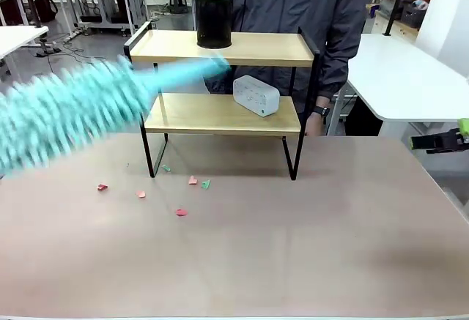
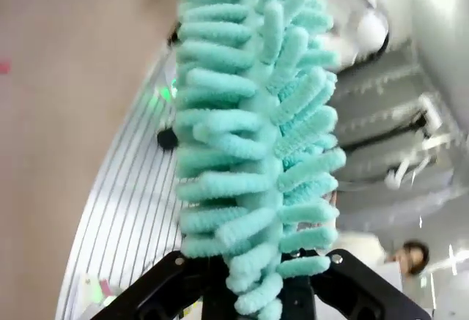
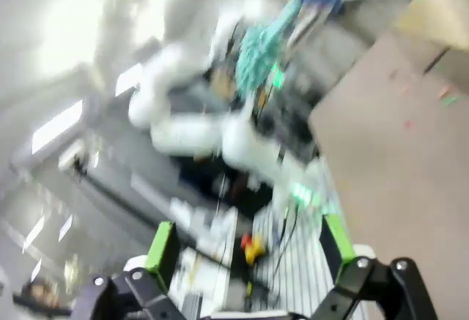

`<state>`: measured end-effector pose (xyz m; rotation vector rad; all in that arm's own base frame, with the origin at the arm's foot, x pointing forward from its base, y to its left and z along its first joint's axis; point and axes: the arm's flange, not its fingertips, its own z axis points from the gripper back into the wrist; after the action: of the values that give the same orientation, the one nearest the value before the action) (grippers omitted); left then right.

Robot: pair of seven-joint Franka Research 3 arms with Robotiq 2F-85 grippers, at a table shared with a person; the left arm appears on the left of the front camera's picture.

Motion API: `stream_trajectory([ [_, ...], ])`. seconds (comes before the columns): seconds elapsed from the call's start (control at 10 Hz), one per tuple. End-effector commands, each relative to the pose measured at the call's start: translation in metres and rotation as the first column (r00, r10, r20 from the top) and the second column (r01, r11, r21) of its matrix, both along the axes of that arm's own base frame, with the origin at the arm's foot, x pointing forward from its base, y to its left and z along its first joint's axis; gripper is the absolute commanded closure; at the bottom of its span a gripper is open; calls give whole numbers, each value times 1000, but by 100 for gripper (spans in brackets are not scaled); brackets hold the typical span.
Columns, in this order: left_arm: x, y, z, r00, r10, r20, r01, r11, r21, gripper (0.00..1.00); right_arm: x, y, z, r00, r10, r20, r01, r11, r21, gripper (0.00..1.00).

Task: Clean the shelf.
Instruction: Hand the Duster back to the human.

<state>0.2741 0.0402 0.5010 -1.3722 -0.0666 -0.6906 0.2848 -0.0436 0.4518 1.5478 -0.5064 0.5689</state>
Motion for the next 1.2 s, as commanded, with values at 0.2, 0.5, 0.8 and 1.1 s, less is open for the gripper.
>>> stream_trajectory([
  [0.2,1,90,7,847,511,-146,-515,722,-462,100,0,0,0,1000,0,0,0,1000,0,0],
  [0.5,35,84,-6,660,668,-344,-751,585,-306,100,0,0,0,1000,0,0,0,1000,0,0],
  [0.8,92,66,-51,592,618,-517,-766,631,-123,100,0,0,0,1000,0,0,0,1000,0,0],
  [1.1,120,57,-91,524,633,-570,-782,623,-27,100,0,0,0,1000,0,0,0,1000,0,0],
])
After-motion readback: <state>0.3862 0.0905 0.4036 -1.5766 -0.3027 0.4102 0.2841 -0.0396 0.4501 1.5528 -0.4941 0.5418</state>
